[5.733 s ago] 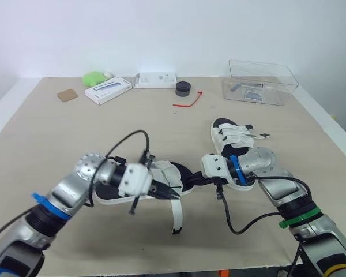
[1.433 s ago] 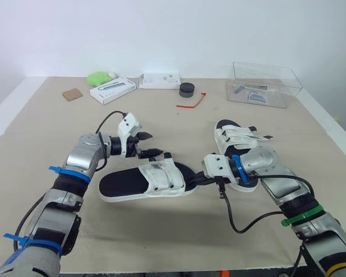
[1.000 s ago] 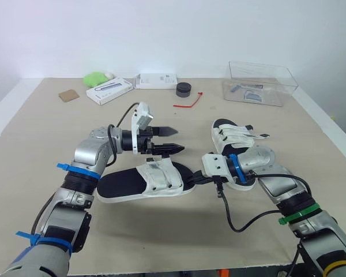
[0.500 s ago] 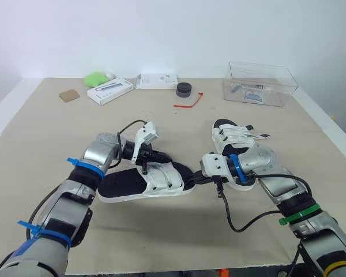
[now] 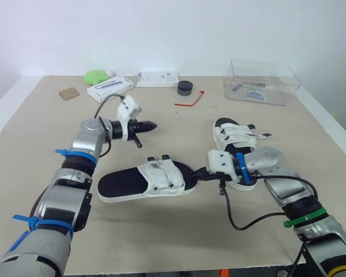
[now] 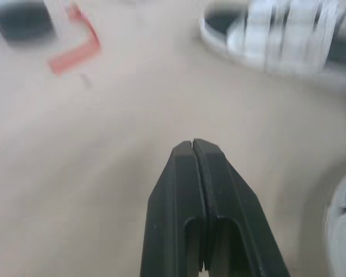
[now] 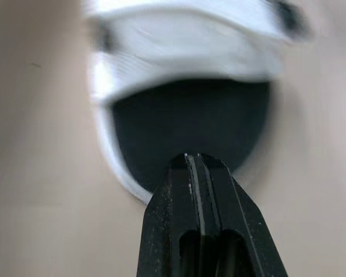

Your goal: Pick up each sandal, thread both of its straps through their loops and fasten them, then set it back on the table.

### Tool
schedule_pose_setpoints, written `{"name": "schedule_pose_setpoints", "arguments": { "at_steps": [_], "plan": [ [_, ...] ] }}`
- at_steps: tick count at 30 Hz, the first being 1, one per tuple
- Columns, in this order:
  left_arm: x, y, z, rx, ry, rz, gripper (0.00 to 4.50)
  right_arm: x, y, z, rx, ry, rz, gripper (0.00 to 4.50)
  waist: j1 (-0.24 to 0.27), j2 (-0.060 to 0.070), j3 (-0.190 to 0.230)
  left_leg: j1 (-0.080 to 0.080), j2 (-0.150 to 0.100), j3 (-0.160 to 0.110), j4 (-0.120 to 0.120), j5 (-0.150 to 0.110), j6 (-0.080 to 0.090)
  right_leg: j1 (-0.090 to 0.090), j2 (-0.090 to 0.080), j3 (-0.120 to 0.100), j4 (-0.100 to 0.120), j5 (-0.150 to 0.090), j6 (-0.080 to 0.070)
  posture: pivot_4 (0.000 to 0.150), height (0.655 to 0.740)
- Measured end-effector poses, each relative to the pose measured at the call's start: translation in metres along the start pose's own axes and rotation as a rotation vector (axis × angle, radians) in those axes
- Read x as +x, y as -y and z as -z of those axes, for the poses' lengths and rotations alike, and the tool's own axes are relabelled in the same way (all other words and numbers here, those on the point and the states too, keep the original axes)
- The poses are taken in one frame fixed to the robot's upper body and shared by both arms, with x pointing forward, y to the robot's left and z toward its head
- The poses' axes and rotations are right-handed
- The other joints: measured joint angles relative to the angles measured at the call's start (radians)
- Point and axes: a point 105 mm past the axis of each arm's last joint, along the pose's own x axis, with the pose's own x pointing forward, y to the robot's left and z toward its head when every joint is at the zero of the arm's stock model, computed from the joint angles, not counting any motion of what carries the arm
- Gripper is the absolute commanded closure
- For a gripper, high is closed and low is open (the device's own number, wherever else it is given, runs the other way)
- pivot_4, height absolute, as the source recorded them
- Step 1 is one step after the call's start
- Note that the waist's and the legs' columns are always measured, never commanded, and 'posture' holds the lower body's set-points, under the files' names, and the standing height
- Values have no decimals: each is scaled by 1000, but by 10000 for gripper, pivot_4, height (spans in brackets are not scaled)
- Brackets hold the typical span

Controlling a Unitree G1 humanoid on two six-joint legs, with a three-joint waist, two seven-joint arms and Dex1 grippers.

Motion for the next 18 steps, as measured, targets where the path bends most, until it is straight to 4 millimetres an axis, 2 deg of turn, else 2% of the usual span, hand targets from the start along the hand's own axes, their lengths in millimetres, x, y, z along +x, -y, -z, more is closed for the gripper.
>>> {"name": "schedule_pose_setpoints", "arguments": {
  "at_steps": [1,2,3,4,5,6,7,8,10,12,13,17,18],
  "plan": [
    [-7,2,-6,11,28,11,45000,-9,6,-4,52,37,41,38246,0,0,0,-4,0,0,0,-1,0,-5,0,0,1,0,0,1500,7400],
    [-17,9,-11,14,62,34,42443,-24,14,-18,129,133,97,34661,-1,0,0,-12,0,1,0,-1,-1,-13,-1,0,2,1,-1,1500,7400],
    [-19,13,-12,13,68,47,39841,-29,16,-22,144,162,113,31894,-1,1,0,-14,1,1,0,0,-1,-15,-1,-1,5,1,-2,1500,7400],
    [-26,25,-9,63,61,79,37965,-40,17,-36,199,255,120,27122,-1,1,0,-15,2,0,-1,-1,-2,-15,-3,-2,4,1,-2,1500,7400],
    [-32,37,-1,98,43,111,31206,-51,17,-47,229,328,123,20102,0,2,0,-14,3,-1,-2,-2,-3,-15,-3,-4,4,0,-4,1500,7400],
    [-32,39,1,100,38,119,28914,-54,17,-50,234,342,125,17631,1,1,0,-15,3,-1,-2,-2,-2,-15,-3,-5,3,0,-5,1500,7400],
    [-39,49,7,129,28,139,23974,-60,17,-58,281,422,129,12415,1,2,1,-15,4,-2,-2,-2,-2,-15,-4,-6,-1,-1,-5,1500,7400],
    [-42,54,9,139,25,154,20468,-64,17,-60,297,456,134,9392,1,2,1,-15,4,-2,-2,-3,-2,-15,-5,-7,-1,-1,-5,1500,7400],
    [-59,79,22,183,-1,228,12840,-80,17,-69,378,597,154,1326,0,2,1,-15,4,-2,-4,-3,-2,-14,-6,-7,-1,-1,-6,1500,7400],
    [-81,93,40,199,-74,285,2261,-100,14,-67,421,644,196,0,4,3,2,-14,3,-3,-3,-3,-2,-14,-6,-9,-1,-2,-6,1500,7400],
    [-85,92,40,209,-84,285,308,-103,14,-67,422,646,200,0,6,3,2,-14,3,-3,-3,-2,-2,-13,-6,-10,-1,-1,-6,1500,7400],
    [-99,89,31,332,-117,306,308,-109,2,-62,421,587,170,0,9,4,2,-10,2,0,-2,0,1,-10,-2,-8,-1,-2,-5,1500,7400],
    [-98,88,30,351,-118,300,308,-111,-4,-57,421,550,159,0,9,4,2,-10,2,0,-2,0,1,-9,-2,-8,-1,-4,0,1500,7400]
  ]
}}
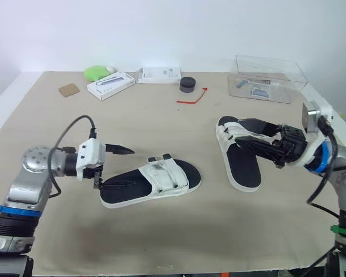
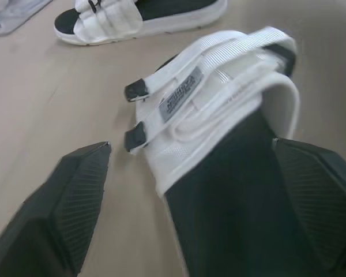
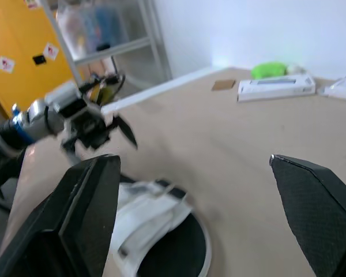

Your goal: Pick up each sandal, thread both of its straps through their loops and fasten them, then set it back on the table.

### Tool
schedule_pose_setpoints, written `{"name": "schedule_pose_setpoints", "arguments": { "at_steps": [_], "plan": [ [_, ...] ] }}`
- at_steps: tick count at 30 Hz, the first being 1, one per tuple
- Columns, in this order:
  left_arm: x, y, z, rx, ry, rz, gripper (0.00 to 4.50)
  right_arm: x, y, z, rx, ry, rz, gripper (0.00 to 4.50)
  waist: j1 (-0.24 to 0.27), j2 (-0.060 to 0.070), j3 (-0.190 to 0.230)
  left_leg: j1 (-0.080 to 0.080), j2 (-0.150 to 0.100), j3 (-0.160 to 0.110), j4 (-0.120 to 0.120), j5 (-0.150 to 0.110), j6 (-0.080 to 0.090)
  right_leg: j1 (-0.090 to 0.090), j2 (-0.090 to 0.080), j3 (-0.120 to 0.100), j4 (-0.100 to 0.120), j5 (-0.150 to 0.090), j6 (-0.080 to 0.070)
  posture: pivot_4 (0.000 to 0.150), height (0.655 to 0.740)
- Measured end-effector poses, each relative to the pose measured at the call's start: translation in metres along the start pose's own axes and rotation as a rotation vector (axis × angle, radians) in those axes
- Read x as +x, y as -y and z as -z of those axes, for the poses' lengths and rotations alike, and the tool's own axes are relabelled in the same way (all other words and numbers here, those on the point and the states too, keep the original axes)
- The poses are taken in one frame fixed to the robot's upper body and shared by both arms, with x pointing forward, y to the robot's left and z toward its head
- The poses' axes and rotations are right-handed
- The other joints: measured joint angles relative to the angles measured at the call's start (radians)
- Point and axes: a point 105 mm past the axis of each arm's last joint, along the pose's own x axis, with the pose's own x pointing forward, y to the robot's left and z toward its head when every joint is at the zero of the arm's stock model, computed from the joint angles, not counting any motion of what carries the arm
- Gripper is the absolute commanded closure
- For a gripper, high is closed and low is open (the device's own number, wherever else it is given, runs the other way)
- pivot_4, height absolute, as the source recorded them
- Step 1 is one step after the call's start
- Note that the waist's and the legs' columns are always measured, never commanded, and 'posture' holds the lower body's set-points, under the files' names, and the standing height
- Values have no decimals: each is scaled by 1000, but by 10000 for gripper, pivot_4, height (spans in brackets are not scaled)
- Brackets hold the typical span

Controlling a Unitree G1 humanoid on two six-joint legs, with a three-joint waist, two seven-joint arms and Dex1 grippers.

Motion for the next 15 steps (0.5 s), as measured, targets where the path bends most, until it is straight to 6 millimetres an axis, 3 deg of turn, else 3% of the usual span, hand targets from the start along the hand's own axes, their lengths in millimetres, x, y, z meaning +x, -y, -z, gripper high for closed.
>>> {"name": "schedule_pose_setpoints", "arguments": {
  "at_steps": [6,15],
  "plan": [
    [26,-2,-1,31,40,-15,308,-11,-14,30,-78,-157,-59,0,-3,0,0,0,0,1,2,0,0,0,2,3,1,3,1,1500,7400],
    [55,5,13,11,37,36,308,-7,-23,27,-165,-172,-95,0,-9,0,0,0,1,0,5,0,0,0,6,8,2,5,0,1500,7400]
  ]
}}
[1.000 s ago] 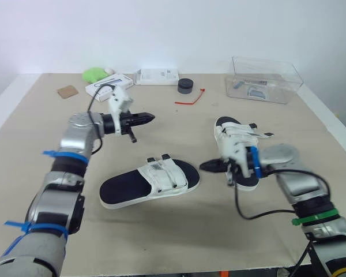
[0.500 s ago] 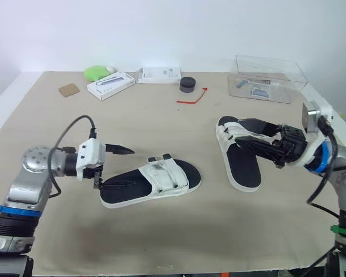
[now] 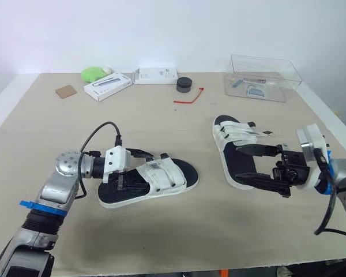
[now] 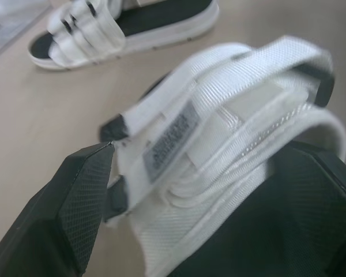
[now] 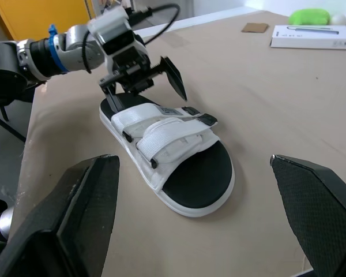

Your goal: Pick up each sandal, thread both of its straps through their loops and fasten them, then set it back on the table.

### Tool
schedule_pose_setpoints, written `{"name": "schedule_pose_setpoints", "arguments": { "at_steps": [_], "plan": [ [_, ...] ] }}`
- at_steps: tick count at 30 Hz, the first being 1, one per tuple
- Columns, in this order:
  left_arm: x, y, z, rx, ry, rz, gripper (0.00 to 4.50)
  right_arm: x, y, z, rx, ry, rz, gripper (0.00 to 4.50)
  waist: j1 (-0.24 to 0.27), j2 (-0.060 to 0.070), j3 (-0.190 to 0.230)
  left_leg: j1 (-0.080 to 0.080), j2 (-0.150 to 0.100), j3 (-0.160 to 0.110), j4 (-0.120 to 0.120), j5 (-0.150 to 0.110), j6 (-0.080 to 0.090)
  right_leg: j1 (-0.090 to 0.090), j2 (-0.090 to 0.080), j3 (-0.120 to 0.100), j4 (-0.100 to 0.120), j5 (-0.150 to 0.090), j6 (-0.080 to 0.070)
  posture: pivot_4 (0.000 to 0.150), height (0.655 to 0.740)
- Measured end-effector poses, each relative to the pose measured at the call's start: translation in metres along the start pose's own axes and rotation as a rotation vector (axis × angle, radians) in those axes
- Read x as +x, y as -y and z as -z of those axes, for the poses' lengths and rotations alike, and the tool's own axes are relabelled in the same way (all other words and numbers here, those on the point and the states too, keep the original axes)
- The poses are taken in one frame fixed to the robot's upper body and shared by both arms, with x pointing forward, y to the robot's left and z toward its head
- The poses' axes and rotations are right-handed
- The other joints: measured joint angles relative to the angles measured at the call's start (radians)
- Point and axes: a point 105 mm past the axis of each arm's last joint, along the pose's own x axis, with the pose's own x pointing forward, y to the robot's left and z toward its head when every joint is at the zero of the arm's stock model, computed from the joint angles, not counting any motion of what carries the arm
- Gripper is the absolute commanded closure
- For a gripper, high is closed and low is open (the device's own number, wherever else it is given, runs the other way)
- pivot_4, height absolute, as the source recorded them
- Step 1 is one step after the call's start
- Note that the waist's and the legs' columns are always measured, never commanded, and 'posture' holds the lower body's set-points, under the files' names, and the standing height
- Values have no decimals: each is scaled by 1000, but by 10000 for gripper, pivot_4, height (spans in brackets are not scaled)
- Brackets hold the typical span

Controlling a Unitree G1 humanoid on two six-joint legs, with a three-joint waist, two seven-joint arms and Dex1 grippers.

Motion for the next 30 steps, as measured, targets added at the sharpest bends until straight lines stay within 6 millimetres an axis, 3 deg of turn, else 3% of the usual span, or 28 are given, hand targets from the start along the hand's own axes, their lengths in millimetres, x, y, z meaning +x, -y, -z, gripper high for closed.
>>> {"name": "schedule_pose_setpoints", "arguments": {
  "at_steps": [5,6,9,15,22,28,30],
  "plan": [
    [7,-3,7,-3,-4,2,308,8,-8,14,-149,-71,-50,0,0,0,0,-1,0,0,5,0,0,1,0,0,1,-1,5,1500,7400],
    [8,-5,9,-9,-7,-6,2639,10,-9,16,-185,-76,-57,0,0,0,0,-2,0,0,6,0,0,1,0,0,1,0,6,1500,7400],
    [13,-12,9,-14,2,-24,12832,15,-10,15,-237,-66,-72,0,0,0,0,-2,0,1,9,0,0,1,-1,1,1,1,9,1500,7400],
    [16,-20,6,-4,12,-51,42637,15,-10,13,-246,-59,-75,0,0,0,0,-2,0,1,11,0,1,2,0,2,1,3,9,1500,7400],
    [14,-33,6,-2,-1,-119,44059,14,-9,15,-243,-62,-79,0,1,0,0,-2,0,1,11,1,1,2,0,2,1,5,6,1500,7400],
    [-15,-116,18,-38,-153,-572,44059,13,3,13,-252,-60,-31,0,1,-1,1,-2,-1,1,12,3,4,2,0,2,1,7,10,1500,7400],
    [-22,-131,19,-36,-188,-667,44059,14,5,13,-255,-61,-22,0,0,-1,1,-2,-1,2,12,3,4,2,0,3,1,7,9,1500,7400]
  ]
}}
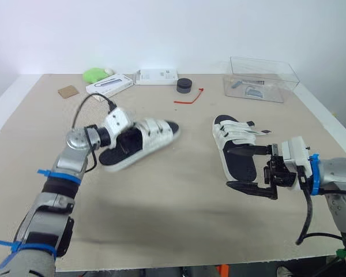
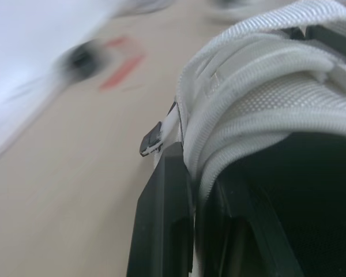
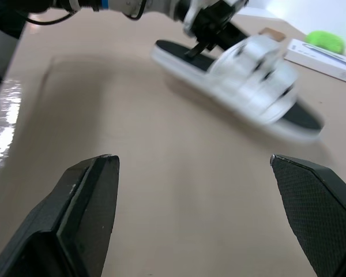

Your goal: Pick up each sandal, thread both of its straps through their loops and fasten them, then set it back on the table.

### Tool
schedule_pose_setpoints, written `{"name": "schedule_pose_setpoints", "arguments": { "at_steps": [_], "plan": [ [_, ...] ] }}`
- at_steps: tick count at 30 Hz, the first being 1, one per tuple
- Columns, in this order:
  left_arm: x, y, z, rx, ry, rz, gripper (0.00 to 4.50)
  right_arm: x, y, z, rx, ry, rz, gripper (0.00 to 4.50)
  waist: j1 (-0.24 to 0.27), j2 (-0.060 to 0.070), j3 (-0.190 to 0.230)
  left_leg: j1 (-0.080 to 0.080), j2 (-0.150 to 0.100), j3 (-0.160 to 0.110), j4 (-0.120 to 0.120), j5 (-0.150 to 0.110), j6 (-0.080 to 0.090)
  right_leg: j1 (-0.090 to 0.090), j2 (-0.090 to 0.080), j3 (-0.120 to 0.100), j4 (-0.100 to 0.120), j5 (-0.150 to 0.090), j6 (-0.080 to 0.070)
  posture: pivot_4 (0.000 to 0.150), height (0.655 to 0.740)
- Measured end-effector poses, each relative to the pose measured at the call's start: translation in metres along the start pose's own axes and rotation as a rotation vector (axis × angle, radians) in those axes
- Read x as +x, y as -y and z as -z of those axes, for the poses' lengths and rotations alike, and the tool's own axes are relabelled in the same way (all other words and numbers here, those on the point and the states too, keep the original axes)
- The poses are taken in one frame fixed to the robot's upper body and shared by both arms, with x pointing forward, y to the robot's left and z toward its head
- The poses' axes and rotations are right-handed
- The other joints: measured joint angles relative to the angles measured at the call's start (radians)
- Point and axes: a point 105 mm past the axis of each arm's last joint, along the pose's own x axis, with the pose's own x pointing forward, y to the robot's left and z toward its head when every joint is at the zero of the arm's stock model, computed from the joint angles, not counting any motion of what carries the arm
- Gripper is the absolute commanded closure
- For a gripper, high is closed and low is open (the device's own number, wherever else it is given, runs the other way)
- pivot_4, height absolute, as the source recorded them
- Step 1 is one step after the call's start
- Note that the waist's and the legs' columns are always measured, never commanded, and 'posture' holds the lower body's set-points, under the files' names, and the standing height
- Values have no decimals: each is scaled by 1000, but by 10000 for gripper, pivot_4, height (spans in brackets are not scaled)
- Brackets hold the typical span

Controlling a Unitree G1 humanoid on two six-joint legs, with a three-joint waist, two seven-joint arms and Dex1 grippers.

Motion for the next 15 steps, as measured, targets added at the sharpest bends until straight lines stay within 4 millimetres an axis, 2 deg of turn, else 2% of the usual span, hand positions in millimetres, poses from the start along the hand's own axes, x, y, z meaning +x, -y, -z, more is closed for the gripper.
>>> {"name": "schedule_pose_setpoints", "arguments": {
  "at_steps": [2,7,15],
  "plan": [
    [4,-10,7,-14,-49,-82,44059,4,2,1,-6,0,2,0,0,0,0,-1,0,0,0,0,0,-1,0,0,0,3,-5,1500,7400],
    [1,-36,41,-72,-233,-304,44059,6,7,8,-6,-19,17,0,2,0,0,-5,-1,-1,-1,-1,0,-4,-1,-1,0,4,-5,1500,7400],
    [-6,-48,50,-116,-338,-493,44059,13,17,4,38,36,60,0,0,0,0,-5,-1,0,-1,-1,0,-5,-3,-1,0,4,-5,1500,7400]
  ]
}}
